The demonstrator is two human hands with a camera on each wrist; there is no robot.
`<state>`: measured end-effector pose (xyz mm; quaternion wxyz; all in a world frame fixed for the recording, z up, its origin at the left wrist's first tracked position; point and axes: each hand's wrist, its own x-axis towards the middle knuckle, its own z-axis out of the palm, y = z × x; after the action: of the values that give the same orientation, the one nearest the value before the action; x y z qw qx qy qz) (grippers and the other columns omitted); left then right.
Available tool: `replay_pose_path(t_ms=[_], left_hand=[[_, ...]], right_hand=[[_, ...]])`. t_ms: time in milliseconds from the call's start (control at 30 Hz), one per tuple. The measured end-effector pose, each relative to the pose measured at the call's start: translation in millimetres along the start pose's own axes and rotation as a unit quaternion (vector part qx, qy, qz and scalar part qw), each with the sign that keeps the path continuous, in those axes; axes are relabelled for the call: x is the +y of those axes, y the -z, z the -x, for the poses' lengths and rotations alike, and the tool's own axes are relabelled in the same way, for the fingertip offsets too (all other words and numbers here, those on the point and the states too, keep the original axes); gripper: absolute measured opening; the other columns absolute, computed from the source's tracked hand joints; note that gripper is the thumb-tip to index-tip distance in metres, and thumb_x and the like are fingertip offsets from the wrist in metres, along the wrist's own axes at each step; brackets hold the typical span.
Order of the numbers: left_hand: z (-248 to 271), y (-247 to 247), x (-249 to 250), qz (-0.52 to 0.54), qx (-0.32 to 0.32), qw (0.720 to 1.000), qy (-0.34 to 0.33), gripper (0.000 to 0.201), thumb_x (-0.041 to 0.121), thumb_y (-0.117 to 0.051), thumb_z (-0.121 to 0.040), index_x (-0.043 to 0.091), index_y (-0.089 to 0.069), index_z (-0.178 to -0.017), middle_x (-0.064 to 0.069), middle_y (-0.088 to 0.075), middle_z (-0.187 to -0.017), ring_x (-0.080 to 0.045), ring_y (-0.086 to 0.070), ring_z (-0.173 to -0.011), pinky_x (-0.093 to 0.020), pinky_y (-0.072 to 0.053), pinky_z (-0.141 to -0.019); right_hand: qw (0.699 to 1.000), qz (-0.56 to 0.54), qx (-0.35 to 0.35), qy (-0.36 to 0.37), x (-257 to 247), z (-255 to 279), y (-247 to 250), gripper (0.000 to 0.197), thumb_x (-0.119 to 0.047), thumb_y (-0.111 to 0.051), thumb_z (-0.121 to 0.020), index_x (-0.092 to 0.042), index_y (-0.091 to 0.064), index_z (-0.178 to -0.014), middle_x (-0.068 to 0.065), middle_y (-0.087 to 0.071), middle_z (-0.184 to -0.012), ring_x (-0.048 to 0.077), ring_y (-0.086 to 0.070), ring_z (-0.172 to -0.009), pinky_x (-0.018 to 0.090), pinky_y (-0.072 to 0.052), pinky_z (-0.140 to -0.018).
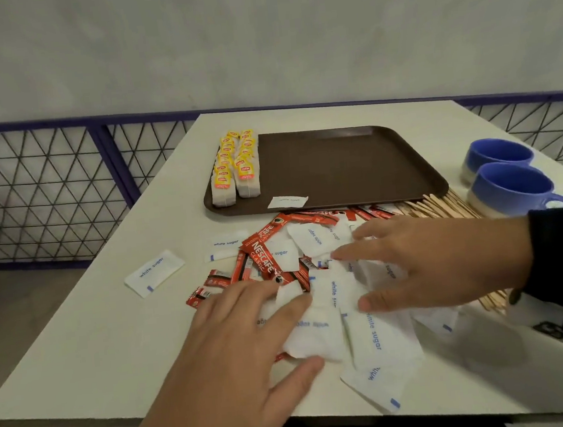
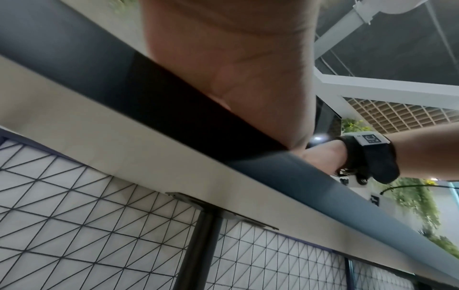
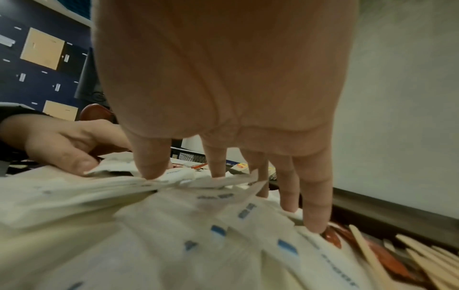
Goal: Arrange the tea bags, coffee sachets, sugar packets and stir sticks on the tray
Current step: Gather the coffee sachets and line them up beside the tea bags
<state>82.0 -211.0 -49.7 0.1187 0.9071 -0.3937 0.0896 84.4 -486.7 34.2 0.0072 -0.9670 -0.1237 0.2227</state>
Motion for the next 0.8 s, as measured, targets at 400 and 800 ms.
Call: replay_pose_path(t_ms=[400,800], left_hand=[[4,6,-25,0.082,0.115,0.979,0.147,0.055,0.065,-0.048,-0.085,0.031,-0.062,-0.125,0.015,-0.056,-0.127,-0.014,-0.050,-0.120,-0.044,-0.045,-0.098],[8,2,-20,0.093,0.107,0.982,0.122,0.040,0.058,-0.061,-0.085,0.026,-0.073,-0.106,0.016,-0.061,-0.113,-0.005,-0.056,-0.109,-0.036,-0.051,-0.089]], right_hand=[[0.993,-0.075,0.047,-0.083,36,-22,27,0.056,-0.061,-0.050,-0.097,-0.039,-0.043,-0.148,-0.016,-0.053,-0.141,0.010,-0.054,-0.122,0.027,-0.044,-0.102],[0.998,-0.012,0.056,-0.029,1,-54,36,0.054,-0.071,-0.043,-0.093,-0.051,-0.038,-0.143,-0.013,-0.053,-0.114,0.011,-0.060,-0.098,0.024,-0.052,-0.086]])
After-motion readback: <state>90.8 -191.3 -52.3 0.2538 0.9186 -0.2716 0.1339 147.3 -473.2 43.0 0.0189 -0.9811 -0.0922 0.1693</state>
